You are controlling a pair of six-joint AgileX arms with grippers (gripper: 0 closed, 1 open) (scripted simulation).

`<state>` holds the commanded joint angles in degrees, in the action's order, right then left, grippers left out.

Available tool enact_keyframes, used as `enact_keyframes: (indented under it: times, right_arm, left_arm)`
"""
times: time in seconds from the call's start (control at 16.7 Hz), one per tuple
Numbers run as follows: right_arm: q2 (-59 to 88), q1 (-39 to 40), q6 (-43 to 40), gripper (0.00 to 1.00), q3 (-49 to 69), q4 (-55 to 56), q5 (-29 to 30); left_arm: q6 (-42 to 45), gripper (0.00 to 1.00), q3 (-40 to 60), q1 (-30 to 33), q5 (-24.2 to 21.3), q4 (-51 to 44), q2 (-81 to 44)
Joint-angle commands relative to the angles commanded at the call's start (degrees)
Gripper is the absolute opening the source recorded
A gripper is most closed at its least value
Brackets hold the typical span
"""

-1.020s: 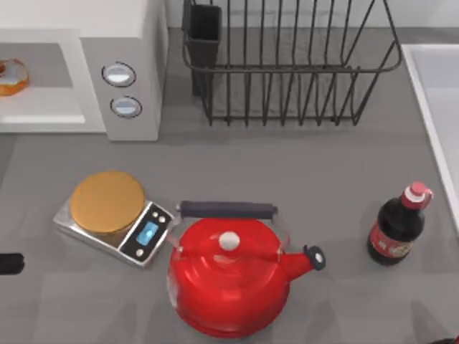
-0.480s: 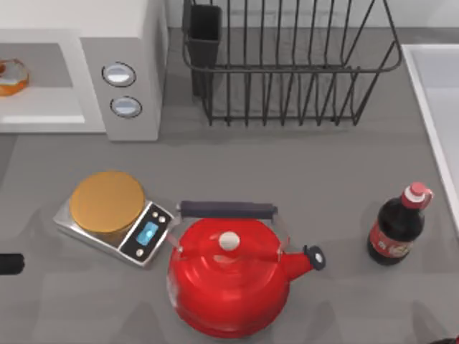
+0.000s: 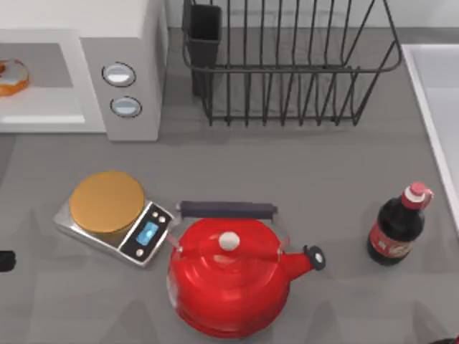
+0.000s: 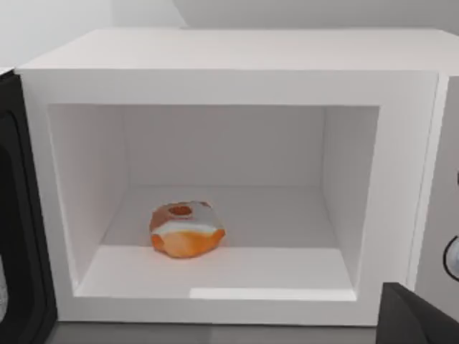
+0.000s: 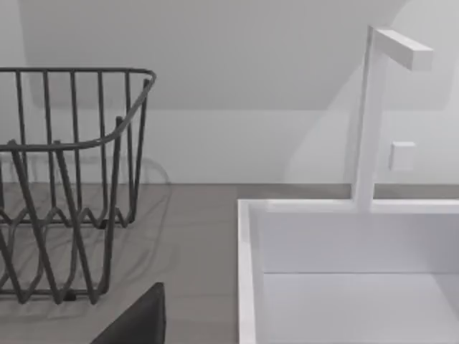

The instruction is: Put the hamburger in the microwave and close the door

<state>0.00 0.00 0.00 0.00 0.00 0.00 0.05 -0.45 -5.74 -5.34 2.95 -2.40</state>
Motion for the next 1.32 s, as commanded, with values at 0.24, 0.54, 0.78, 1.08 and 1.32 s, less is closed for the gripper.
enact_keyframes:
  times: [0.24,0.54,0.78,1.08,1.32]
  right_arm:
    - [0.0,0.0,0.0,1.0,0.0,0.0,0.0]
    - [0.0,0.0,0.0,1.0,0.0,0.0,0.0]
    - [0.0,0.0,0.0,1.0,0.0,0.0,0.0]
    - [0.0,0.0,0.0,1.0,0.0,0.0,0.0]
    - [0.0,0.0,0.0,1.0,0.0,0.0,0.0]
  left_arm:
    - [0.0,0.0,-0.2,-1.1,-1.5,0.7,-0.6]
    - [0.1,0.0,-0.1,-3.1,-3.7,2.6,-2.4]
    - [0.1,0.0,-0.2,-7.2,-7.6,6.1,-5.7]
    - [0.1,0.0,-0.2,-7.5,-7.8,6.4,-6.0]
    - [0.2,0.0,2.3,-3.0,-2.3,3.5,-5.3]
